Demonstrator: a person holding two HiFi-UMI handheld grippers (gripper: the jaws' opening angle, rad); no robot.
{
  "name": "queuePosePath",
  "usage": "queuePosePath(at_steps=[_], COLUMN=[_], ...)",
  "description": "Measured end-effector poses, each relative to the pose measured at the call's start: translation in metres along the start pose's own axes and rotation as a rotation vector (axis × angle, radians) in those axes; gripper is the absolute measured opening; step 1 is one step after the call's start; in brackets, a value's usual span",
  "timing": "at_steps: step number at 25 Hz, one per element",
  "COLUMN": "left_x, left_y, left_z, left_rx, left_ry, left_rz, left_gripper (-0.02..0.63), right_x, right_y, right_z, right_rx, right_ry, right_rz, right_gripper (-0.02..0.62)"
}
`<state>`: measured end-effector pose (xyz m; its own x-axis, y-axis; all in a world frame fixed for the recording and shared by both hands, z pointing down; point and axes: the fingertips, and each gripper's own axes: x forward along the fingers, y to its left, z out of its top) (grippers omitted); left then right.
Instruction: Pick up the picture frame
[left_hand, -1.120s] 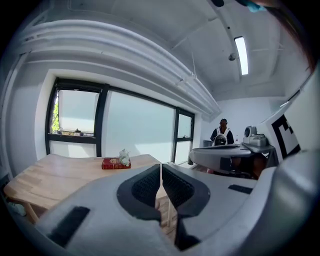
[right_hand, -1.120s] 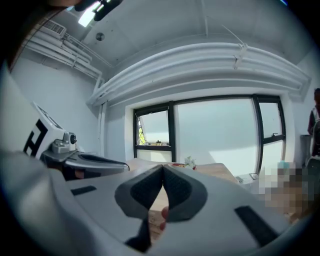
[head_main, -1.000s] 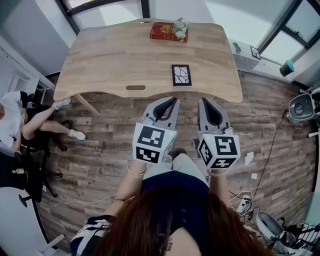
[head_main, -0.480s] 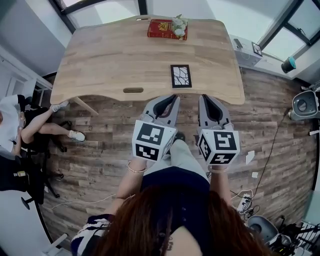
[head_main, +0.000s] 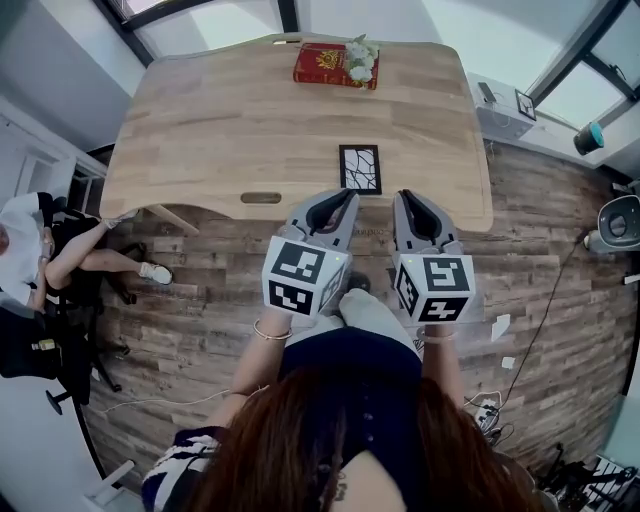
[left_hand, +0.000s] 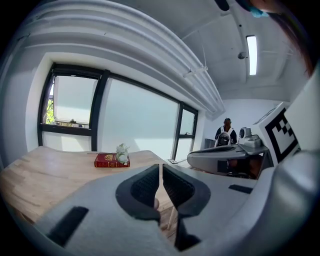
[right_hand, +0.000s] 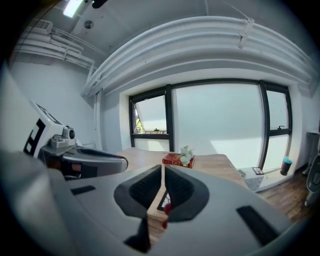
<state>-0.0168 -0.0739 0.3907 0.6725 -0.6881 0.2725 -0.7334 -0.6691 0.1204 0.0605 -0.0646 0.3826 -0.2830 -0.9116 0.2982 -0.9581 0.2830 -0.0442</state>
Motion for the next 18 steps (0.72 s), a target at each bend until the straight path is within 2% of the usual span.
queuePosePath(at_steps=[13,18], left_x=[0.074,0.092], left_y=[0.037,0.048], left_z=[-0.027,-0.039], left_rx=[-0.083,-0.105], left_ry=[0.082,0.118], left_rz=[0.062,0.092], left_gripper=[0.038,0.040], right_x=[0.066,0.086], right_y=[-0.042,-0.055], right_z=[-0.024,-0.033], right_rx=[-0.020,-0.016], right_ry=[0.102,0.142], right_rz=[0.120,0.152], right_gripper=[0.033,0.087])
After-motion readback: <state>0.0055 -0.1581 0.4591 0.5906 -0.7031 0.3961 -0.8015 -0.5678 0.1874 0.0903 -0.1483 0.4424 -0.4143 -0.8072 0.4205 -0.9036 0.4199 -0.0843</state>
